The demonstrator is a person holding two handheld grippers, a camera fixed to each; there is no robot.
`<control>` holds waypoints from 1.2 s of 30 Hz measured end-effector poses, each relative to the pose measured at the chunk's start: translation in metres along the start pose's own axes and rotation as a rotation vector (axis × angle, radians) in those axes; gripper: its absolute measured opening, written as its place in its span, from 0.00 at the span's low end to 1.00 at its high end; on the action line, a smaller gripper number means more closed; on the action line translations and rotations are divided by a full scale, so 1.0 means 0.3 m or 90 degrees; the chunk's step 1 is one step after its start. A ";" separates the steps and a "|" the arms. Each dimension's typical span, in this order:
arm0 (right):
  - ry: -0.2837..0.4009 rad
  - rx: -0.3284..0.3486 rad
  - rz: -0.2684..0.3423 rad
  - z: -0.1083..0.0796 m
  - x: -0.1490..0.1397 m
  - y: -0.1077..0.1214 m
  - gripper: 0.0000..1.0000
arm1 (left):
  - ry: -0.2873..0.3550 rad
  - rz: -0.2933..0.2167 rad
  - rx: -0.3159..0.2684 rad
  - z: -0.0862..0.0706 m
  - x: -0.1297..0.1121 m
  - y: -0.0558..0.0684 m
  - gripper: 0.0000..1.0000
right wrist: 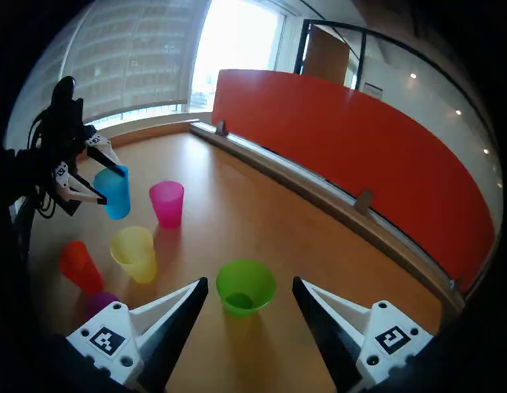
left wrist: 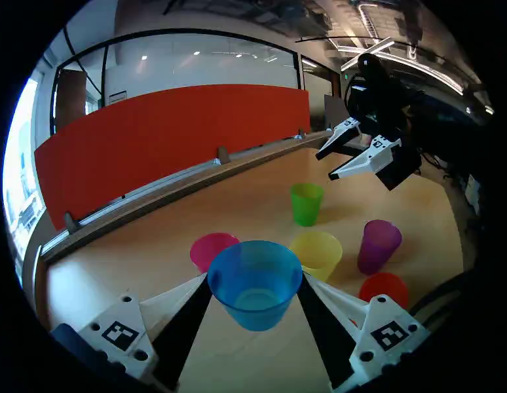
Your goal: Pour water
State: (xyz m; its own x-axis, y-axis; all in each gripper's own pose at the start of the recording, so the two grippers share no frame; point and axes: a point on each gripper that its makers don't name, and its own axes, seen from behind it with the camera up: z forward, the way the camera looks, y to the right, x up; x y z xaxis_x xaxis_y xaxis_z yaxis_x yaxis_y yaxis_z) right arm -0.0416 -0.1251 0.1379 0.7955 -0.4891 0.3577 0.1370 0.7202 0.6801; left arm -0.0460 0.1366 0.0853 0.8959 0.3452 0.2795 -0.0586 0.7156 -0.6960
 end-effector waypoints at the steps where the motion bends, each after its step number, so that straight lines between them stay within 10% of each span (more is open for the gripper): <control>1: -0.002 0.001 0.001 0.004 -0.004 0.000 1.00 | 0.002 -0.002 0.001 0.000 0.004 -0.002 0.87; 36: -0.056 0.037 0.030 0.171 -0.144 -0.024 1.00 | 0.028 0.006 0.021 -0.017 0.051 -0.018 0.87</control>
State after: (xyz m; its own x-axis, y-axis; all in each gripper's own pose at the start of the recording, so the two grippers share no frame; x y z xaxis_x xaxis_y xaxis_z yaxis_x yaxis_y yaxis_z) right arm -0.1072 -0.1344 0.1504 0.7448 -0.4988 0.4432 0.0648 0.7151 0.6960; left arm -0.0296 0.1348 0.0901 0.9136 0.3262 0.2429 -0.0819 0.7326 -0.6758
